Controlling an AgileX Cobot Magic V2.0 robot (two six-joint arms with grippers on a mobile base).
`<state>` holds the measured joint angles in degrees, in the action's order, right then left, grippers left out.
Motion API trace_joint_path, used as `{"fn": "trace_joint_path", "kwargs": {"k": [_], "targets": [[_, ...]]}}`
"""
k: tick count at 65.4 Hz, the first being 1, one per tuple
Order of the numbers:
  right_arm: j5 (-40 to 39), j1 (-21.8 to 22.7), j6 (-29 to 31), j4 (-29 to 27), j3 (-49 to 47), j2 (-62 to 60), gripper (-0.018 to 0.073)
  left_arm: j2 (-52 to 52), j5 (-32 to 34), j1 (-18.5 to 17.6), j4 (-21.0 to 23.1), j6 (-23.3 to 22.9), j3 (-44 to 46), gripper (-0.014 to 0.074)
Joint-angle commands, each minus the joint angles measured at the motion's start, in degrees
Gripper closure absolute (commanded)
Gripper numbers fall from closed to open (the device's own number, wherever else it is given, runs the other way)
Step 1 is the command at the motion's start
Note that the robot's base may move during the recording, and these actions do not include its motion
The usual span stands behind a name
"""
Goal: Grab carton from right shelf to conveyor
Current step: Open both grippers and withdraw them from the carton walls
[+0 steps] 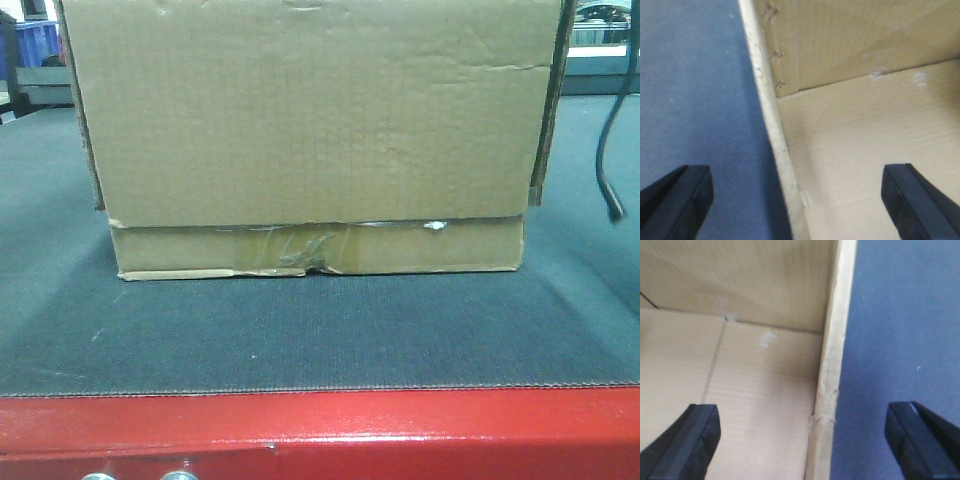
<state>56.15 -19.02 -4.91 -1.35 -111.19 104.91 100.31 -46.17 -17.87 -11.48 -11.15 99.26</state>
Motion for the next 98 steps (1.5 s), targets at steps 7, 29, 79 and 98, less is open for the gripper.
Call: {"fn": "trace_joint_path", "kwargs": {"k": [7,29,79,98], "targets": [[1.25,0.18,-0.12,0.71,-0.79,-7.28,0.0176,-7.38,-4.02,-0.05,0.1,0.19,0.97,0.0059],[4.3,4.7,-0.12,2.26,4.3,-16.54,0.0626,-20.74,-8.12,6.14,-0.28,0.19,-6.18,0.0634],[-32.24,12.15,-0.12,2.49,76.09,-63.28,0.0626,-68.65,25.21,15.37,4.67,0.19,-67.54,0.0593],[-35.57,12.04,3.57,2.58,85.84,-86.41,0.0626,-85.97,24.93,15.37,3.21,0.19,-72.99,0.0593]]}}
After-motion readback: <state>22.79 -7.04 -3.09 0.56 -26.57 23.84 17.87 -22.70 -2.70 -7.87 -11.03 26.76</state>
